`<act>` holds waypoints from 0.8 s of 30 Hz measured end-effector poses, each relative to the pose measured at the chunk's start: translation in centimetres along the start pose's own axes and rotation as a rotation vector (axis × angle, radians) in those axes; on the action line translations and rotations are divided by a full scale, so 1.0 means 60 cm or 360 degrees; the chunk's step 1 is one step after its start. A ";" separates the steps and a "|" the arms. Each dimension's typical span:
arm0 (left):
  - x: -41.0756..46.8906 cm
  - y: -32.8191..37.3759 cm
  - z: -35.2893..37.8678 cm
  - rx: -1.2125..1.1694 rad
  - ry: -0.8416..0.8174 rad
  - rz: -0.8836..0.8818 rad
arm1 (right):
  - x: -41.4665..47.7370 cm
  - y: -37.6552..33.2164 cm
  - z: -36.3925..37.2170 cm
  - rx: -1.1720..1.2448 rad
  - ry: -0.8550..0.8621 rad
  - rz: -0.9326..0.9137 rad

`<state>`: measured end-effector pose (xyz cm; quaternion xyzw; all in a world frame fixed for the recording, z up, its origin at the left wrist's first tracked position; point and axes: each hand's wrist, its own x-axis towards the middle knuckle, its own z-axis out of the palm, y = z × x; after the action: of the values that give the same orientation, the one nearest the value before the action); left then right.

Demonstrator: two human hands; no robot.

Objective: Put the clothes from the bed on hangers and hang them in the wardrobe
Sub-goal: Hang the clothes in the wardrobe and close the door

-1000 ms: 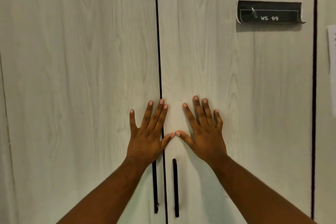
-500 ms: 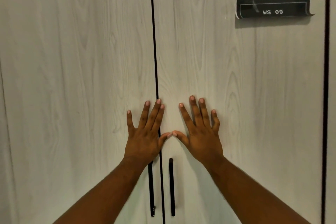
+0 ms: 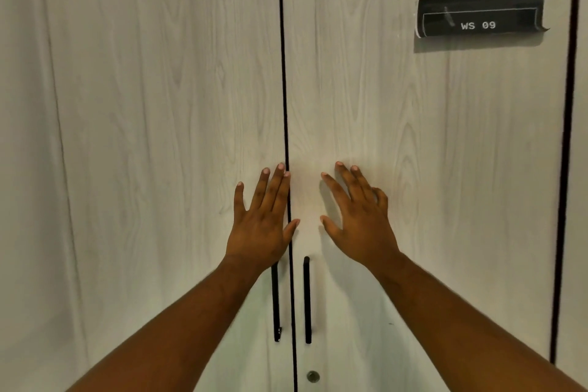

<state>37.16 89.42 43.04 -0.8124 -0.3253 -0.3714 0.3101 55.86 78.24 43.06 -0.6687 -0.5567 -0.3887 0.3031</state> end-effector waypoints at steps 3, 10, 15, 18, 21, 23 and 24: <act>-0.028 -0.007 -0.030 -0.0086 0.0032 -0.0041 | -0.005 -0.027 -0.012 0.0233 0.0059 -0.0017; -0.142 -0.048 -0.113 -0.0188 0.0067 -0.0154 | -0.038 -0.154 -0.016 0.0982 0.0235 -0.0160; -0.254 -0.127 -0.162 -0.0187 0.0032 -0.0309 | -0.085 -0.290 0.016 0.1422 0.0175 -0.0245; -0.334 -0.179 -0.191 -0.0202 0.0009 -0.0396 | -0.118 -0.377 0.035 0.1597 0.0101 -0.0288; -0.420 -0.229 -0.219 -0.0207 -0.0026 -0.0568 | -0.145 -0.479 0.048 0.1772 0.0019 -0.0386; -0.470 -0.254 -0.236 -0.0211 -0.0007 -0.0655 | -0.162 -0.541 0.051 0.1870 -0.0015 -0.0475; -0.500 -0.268 -0.247 -0.0201 0.0002 -0.0698 | -0.174 -0.578 0.052 0.1940 -0.0034 -0.0533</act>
<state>3.63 79.00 30.98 -0.7398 -0.4701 -0.4501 0.1707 21.61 82.35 31.53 -0.2837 -0.7782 -0.0372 0.5590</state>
